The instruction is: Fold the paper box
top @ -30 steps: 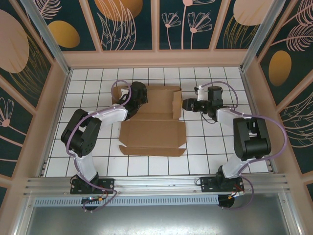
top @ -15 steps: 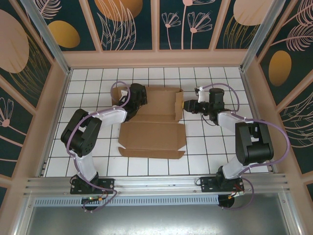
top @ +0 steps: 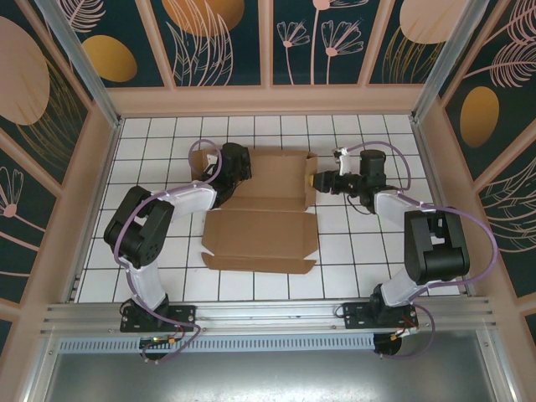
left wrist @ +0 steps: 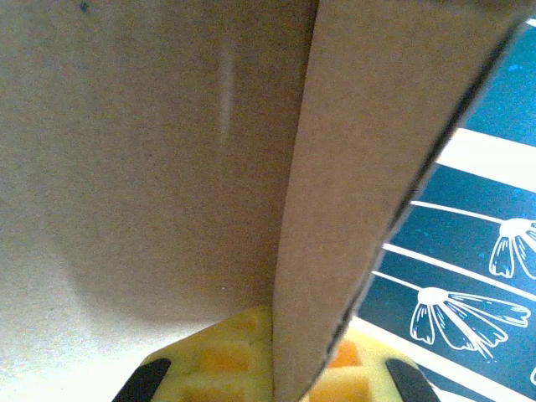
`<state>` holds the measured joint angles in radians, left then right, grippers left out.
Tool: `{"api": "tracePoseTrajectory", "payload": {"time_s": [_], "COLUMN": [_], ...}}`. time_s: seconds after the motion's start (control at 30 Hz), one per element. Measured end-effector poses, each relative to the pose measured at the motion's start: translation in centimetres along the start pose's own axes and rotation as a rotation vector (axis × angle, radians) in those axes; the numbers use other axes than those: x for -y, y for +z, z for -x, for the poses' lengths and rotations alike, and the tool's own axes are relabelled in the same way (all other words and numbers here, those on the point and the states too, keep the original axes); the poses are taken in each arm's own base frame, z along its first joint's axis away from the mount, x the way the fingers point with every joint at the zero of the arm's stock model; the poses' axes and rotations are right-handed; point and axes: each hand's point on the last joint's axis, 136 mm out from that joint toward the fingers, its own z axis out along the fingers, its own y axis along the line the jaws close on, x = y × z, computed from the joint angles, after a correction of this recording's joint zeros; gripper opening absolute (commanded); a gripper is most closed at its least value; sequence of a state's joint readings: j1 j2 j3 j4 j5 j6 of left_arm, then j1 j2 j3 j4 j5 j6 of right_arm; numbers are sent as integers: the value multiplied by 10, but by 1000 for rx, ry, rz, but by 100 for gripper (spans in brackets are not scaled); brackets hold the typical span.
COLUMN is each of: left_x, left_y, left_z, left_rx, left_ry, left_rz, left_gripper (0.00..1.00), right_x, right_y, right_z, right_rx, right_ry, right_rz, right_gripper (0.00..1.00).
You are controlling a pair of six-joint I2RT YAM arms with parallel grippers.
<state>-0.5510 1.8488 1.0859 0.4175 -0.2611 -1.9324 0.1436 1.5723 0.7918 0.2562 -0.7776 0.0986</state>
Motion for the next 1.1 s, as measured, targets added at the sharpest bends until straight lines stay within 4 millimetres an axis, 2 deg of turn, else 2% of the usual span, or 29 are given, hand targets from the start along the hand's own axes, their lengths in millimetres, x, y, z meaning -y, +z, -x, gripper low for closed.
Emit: {"api": "tracePoseTrajectory", "payload": {"time_s": [0.13, 0.33, 0.47, 0.63, 1.1], "left_x": [2, 4, 0, -4, -5], "left_y": [0, -1, -4, -8, -8], "left_z": [-3, -9, -12, -14, -16], "left_rx": [-23, -65, -98, -133, -165], "left_ry": [11, 52, 89, 101, 110], "left_rz": [-10, -39, -62, -95, -98], "left_gripper": [0, 0, 0, 0, 0], "right_x": [3, 2, 0, 5, -20], "right_y": [3, 9, 1, -4, -5], "right_z": [6, -4, -17, -23, -31], "right_rx": [2, -22, -19, -9, 5], "right_ry": [-21, -72, -101, -112, -74], "right_rz": [-17, -66, -133, -178, -34], "right_gripper": [50, 50, 51, 52, 64]}}
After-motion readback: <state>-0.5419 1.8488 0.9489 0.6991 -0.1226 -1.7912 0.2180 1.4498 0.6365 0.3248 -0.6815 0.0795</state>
